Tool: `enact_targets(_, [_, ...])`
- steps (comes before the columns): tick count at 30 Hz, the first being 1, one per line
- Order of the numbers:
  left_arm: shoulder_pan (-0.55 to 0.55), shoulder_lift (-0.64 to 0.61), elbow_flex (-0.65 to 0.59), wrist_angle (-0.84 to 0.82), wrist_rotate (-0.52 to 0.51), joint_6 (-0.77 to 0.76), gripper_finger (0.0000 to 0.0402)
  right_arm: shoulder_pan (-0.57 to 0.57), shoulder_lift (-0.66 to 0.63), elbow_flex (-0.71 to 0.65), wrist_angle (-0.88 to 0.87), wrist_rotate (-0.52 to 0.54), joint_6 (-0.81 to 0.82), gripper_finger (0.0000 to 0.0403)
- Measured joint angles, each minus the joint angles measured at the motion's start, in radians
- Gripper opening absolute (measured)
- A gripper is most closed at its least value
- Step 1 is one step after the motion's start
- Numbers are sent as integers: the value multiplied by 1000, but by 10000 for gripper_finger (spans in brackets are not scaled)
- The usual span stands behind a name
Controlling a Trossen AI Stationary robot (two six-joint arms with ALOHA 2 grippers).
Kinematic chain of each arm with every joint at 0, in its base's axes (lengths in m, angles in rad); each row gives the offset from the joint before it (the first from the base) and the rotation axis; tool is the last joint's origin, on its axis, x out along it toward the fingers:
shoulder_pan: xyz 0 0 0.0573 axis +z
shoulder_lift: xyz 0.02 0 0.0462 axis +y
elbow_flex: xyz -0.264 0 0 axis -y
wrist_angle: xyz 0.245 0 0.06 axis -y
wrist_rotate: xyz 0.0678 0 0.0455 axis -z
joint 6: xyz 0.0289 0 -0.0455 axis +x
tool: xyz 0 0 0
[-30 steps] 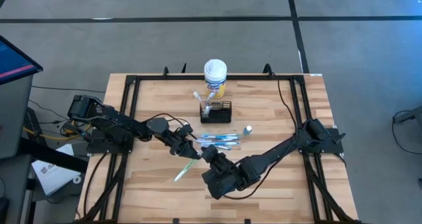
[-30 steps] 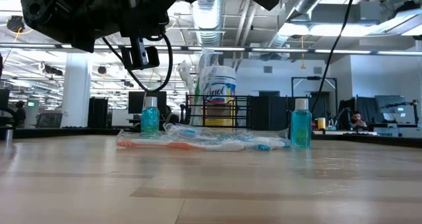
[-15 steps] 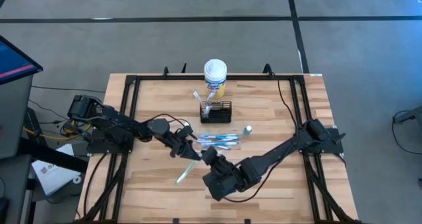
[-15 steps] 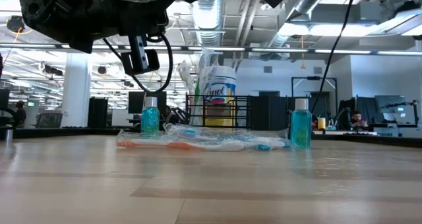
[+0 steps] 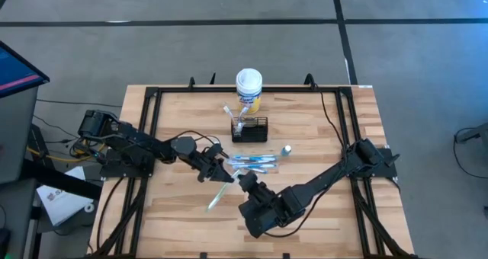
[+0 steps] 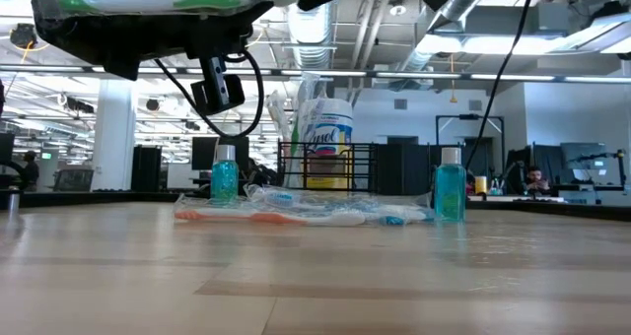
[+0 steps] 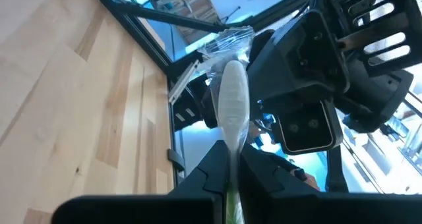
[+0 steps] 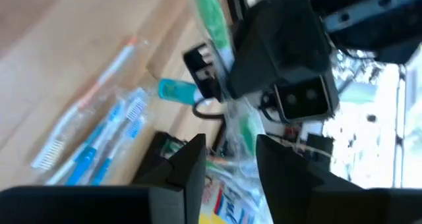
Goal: Pick & Place toothbrushing station
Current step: Put the green toothbrush into the black wire organizer
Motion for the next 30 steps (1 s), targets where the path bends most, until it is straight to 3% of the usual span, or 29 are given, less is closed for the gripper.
enact_targets(4, [0, 0, 0, 6, 0, 10, 7, 0, -3, 0, -24, 51, 59, 150])
enact_targets(12, [0, -15, 0, 17, -11, 22, 7, 5, -18, -1, -104, 56, 242, 183])
enact_targets(18, [0, -111, 0, 21, -15, 94, 7, 8, -18, -1, -193, 56, 396, 179])
enact_targets(30, [0, -243, 0, -32, -141, 322, 7, 9, -18, -1, -432, 43, 796, 156])
